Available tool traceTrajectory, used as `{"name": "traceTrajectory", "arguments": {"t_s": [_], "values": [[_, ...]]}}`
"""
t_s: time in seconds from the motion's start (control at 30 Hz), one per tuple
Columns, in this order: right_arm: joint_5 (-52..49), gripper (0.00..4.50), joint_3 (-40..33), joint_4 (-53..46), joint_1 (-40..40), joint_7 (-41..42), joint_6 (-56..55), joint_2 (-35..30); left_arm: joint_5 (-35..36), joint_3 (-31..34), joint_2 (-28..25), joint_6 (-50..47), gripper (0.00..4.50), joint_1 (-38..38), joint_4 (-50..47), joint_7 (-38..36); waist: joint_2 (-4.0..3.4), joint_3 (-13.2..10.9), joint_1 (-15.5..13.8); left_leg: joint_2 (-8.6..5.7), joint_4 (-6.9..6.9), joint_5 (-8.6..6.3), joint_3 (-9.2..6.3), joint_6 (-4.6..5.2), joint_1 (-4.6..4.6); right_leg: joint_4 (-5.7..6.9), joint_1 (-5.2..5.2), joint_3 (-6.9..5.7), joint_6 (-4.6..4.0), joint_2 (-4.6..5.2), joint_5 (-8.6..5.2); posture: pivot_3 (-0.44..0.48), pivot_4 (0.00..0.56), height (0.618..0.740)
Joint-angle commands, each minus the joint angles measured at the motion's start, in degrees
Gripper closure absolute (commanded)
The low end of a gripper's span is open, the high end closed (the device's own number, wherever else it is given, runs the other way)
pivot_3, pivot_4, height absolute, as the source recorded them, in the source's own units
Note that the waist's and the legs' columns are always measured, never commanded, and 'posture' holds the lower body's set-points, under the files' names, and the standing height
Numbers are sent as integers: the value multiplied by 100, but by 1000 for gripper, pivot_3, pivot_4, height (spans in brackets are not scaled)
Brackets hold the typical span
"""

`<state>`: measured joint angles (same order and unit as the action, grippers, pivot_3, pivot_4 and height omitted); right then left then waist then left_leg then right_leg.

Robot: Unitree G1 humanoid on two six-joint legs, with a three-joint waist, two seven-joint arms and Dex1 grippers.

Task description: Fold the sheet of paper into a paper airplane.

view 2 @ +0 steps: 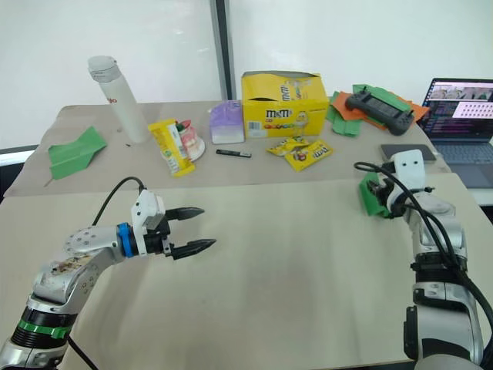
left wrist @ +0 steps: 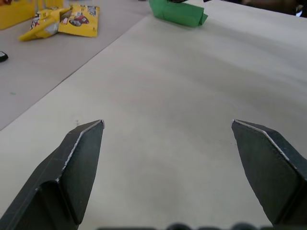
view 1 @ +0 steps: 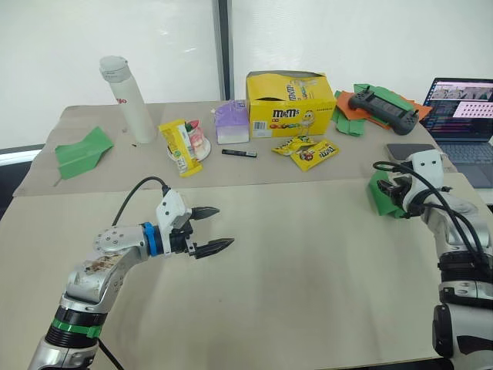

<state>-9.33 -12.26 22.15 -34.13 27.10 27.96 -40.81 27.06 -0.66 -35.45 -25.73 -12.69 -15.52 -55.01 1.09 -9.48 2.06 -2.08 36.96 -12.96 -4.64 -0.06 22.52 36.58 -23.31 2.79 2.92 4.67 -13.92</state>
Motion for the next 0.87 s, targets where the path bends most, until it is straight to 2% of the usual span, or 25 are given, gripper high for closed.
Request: {"name": "traceTrajectory", "arguments": {"t_s": [0.03,0.07,0.1,0.27,0.4,0.43,0.63,0.87], "values": [[-414,501,-310,-1320,231,443,-236,-163,127,112,135,142,0,-118,39,17,0,0,-10,0,0,0,0,0,0,1,0,0,0,0,0,0,150,740],[-515,171,-279,-1633,387,569,-215,-126,128,123,170,93,0,-138,88,74,0,0,-12,1,0,0,0,0,-1,2,0,0,0,-1,0,0,150,740],[-591,27,-239,-1941,562,676,-227,-80,89,115,198,90,0,-153,144,110,2,0,-12,2,0,0,-1,0,-2,2,1,-1,1,-3,-1,0,150,740],[-1204,27,-68,-3492,1668,991,-291,559,66,174,378,181,0,-51,221,258,2,1,-12,13,1,-1,-3,0,-13,9,8,2,1,-11,-1,0,150,740],[-1332,27,71,-3962,2208,978,-497,988,-53,243,518,249,0,75,246,564,2,1,-38,8,4,0,-5,0,-19,16,7,15,1,-6,-1,0,150,740],[-1209,27,313,-4114,2519,977,-733,1170,-156,297,573,334,0,220,272,748,2,1,-50,9,5,-1,-7,0,-23,17,8,19,1,-6,-1,0,150,740],[-679,27,908,-4157,3357,721,-1707,1836,-729,383,905,1177,0,1018,431,1396,2,3,-88,14,0,-5,-6,3,-33,22,0,45,1,-13,-2,0,150,740],[-213,27,1224,-3681,3515,500,-2399,2166,-895,448,1241,1562,0,1438,614,1791,5,5,-145,11,2,-5,3,2,-54,21,17,56,4,-12,0,0,150,740]]}}
